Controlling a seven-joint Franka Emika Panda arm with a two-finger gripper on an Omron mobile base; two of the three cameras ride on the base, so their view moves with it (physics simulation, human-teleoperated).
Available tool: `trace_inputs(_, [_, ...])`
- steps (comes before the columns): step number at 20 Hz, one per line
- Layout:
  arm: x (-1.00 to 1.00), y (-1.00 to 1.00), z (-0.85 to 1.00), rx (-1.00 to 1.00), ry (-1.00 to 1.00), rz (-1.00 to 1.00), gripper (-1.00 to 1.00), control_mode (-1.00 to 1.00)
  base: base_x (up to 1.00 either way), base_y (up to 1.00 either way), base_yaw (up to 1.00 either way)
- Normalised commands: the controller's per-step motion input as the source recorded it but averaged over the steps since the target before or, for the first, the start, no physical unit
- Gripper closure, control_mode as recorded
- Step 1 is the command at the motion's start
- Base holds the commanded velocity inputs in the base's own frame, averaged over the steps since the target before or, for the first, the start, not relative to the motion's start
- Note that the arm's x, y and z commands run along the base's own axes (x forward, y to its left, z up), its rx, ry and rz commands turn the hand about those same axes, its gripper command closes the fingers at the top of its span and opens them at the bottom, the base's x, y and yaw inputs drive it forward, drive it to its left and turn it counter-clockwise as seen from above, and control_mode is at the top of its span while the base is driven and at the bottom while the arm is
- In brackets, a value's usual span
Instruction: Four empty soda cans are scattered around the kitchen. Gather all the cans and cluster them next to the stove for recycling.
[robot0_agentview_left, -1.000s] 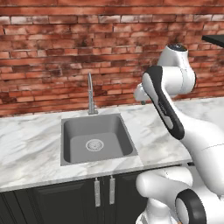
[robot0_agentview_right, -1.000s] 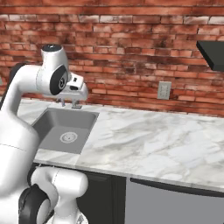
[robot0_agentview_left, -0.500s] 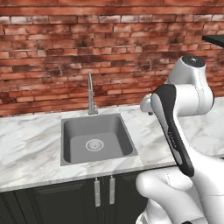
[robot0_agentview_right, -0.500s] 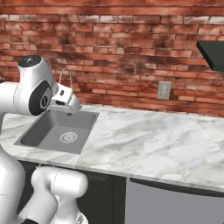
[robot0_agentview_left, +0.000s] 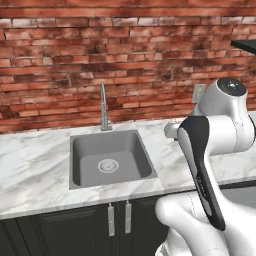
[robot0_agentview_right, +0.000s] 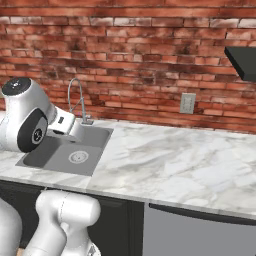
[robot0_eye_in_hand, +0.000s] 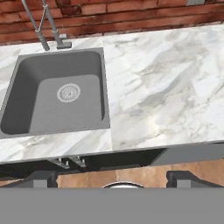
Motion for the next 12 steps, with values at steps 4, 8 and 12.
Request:
trace_inputs(4, [-0.26,0.0,0.0,0.0,0.0,0.0,-1.0,-1.0,0.0,0.0,0.0])
trace_inputs(8, [-0.26,0.0,0.0,0.0,0.0,0.0,-1.0,-1.0,0.0,0.0,0.0])
trace_inputs(12, [-0.18,0.01,0.0,0.0,0.0,0.0,-1.0,-1.0,0.0,0.0,0.0])
